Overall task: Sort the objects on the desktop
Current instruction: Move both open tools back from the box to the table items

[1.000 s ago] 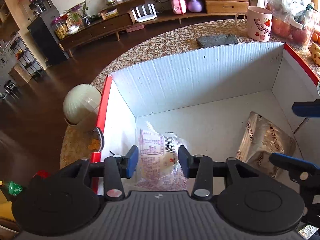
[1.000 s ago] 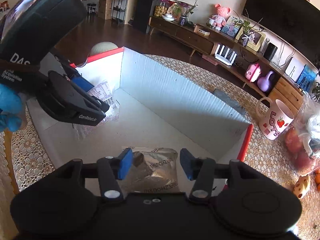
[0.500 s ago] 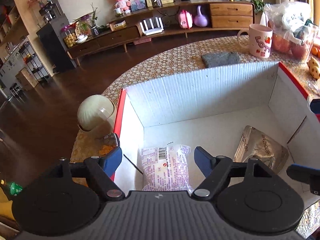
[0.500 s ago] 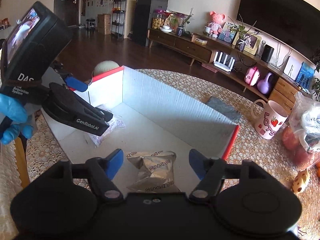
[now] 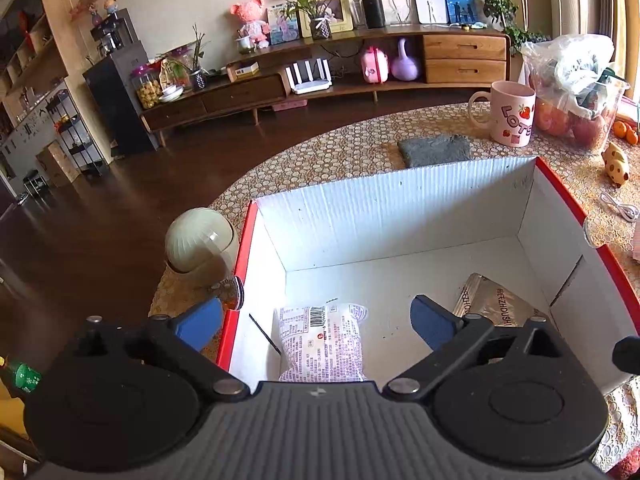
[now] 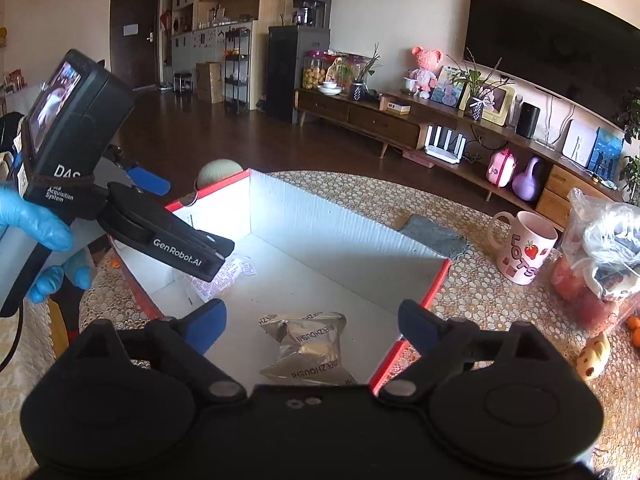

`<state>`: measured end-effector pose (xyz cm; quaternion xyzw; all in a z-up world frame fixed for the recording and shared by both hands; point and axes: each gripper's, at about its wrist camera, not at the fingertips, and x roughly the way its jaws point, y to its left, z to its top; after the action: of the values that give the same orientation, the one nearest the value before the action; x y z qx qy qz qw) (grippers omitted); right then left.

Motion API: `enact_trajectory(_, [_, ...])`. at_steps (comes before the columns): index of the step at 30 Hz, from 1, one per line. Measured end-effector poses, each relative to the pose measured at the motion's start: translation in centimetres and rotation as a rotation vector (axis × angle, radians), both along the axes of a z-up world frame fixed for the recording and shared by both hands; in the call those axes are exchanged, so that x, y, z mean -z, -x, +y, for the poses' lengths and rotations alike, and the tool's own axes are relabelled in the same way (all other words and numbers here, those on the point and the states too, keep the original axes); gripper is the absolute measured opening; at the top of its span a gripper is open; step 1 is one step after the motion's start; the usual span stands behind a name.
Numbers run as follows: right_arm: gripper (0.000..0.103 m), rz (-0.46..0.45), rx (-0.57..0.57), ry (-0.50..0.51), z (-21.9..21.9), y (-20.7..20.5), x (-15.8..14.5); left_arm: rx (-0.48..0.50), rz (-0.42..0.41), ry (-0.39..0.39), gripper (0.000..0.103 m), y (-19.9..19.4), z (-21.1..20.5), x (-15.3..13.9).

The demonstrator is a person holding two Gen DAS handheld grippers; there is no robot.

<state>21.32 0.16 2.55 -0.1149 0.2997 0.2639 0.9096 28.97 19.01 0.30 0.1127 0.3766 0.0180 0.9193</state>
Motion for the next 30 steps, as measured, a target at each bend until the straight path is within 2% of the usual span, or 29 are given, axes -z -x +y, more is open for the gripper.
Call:
enact_trajectory(11, [0.101, -0.034, 0.031, -0.079, -2.7, 2.0, -1.4, -0.008, -0.04, 0.046, 0.103, 2.1, -0.5, -1.3])
enact_trajectory(20, [0.102, -0.052, 0.021, -0.105, -4.0, 3.7, -2.2, -0.016, -0.065, 0.087, 0.103, 4.0, -1.0, -2.4])
enact_trajectory(30, [0.102, -0.063, 0.036, -0.127, -6.2, 5.6, -2.5, 0.023, -0.09, 0.129, 0.103, 6.9, -2.9, -3.5])
